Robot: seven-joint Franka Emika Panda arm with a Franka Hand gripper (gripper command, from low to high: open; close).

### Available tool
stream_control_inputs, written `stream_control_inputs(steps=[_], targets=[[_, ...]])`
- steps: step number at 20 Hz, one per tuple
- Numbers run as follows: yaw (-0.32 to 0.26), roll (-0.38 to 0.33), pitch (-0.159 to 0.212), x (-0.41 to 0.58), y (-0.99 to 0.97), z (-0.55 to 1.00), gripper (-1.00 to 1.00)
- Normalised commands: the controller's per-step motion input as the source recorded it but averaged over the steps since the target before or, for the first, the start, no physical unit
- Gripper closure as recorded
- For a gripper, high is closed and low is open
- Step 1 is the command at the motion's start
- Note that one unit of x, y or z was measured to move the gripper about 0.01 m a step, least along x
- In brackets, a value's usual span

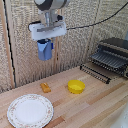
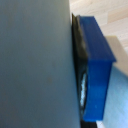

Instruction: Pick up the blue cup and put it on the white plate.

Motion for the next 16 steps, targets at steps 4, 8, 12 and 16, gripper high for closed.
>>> stream_control_inputs(steps=[4, 8, 12, 16], targets=[[0.004, -0.064, -0.004, -0.264, 0.82, -0.45, 1.00], [0.038, -0.047, 0.000, -0.175, 0.61, -0.53, 1.00], [0.054, -0.005, 0.000, -0.116, 0.44, -0.51, 1.00], [0.061, -0.001, 0.000, -0.068, 0.34, -0.42, 1.00]])
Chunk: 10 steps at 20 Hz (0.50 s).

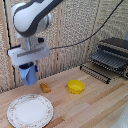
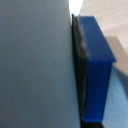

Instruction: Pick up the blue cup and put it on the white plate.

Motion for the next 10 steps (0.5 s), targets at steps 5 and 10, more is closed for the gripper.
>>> stream_control_inputs(steps=[5, 10], targets=[[0.075, 0.000, 0.000, -0.042, 0.22, -0.44, 1.00], [0.084, -0.014, -0.001, 0.000, 0.15, -0.46, 1.00]])
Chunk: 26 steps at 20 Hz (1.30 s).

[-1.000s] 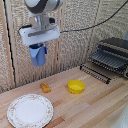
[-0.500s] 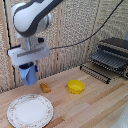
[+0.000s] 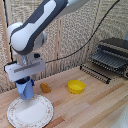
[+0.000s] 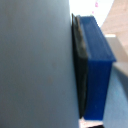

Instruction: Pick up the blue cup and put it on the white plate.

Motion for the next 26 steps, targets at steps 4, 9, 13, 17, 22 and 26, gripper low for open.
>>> stream_control_inputs(steps=[4, 9, 13, 17, 22, 26], targets=[[0.125, -0.055, 0.000, 0.050, -0.02, -0.46, 1.00], [0.141, -0.075, 0.000, 0.032, -0.18, -0.34, 1.00], [0.150, -0.020, 0.003, 0.002, -0.12, -0.22, 1.00], [0.112, 0.002, -0.008, 0.024, -0.03, 0.02, -1.00], [0.028, 0.015, 0.081, 0.110, -0.01, 0.50, -1.00], [0.003, 0.040, 0.155, 0.194, -0.07, 0.78, -1.00]])
